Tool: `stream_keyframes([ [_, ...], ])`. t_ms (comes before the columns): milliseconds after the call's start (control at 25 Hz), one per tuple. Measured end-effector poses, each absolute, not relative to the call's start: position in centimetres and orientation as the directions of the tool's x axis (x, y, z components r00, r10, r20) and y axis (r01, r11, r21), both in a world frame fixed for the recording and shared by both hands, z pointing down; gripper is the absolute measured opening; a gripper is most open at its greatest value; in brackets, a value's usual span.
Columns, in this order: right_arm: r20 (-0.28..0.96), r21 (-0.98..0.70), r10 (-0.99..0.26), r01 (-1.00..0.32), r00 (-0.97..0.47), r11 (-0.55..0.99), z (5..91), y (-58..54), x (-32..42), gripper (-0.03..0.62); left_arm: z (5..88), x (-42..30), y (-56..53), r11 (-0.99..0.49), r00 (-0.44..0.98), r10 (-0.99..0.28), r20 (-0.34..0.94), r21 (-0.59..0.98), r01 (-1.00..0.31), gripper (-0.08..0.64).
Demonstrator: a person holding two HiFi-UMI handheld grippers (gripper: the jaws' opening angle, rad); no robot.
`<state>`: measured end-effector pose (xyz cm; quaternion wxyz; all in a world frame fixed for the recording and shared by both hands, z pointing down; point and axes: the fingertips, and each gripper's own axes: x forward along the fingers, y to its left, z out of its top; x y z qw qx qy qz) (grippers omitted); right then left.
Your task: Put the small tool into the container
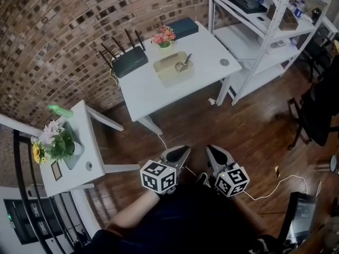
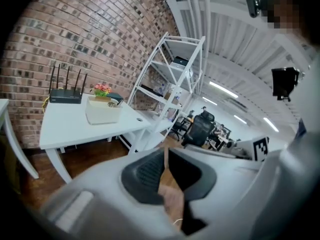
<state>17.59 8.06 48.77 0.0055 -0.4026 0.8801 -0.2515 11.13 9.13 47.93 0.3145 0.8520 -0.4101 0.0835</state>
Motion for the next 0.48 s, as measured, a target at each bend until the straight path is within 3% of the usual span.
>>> stream_keyframes([
  [480, 0.207, -0.402, -0.684, -0.699, -0.699, 0.592, 48.1, 8.1, 11.2, 0.012, 47.1, 3.9, 9.2, -0.419, 0.615, -0.697, 0.369, 0.487, -0.766, 0.028],
])
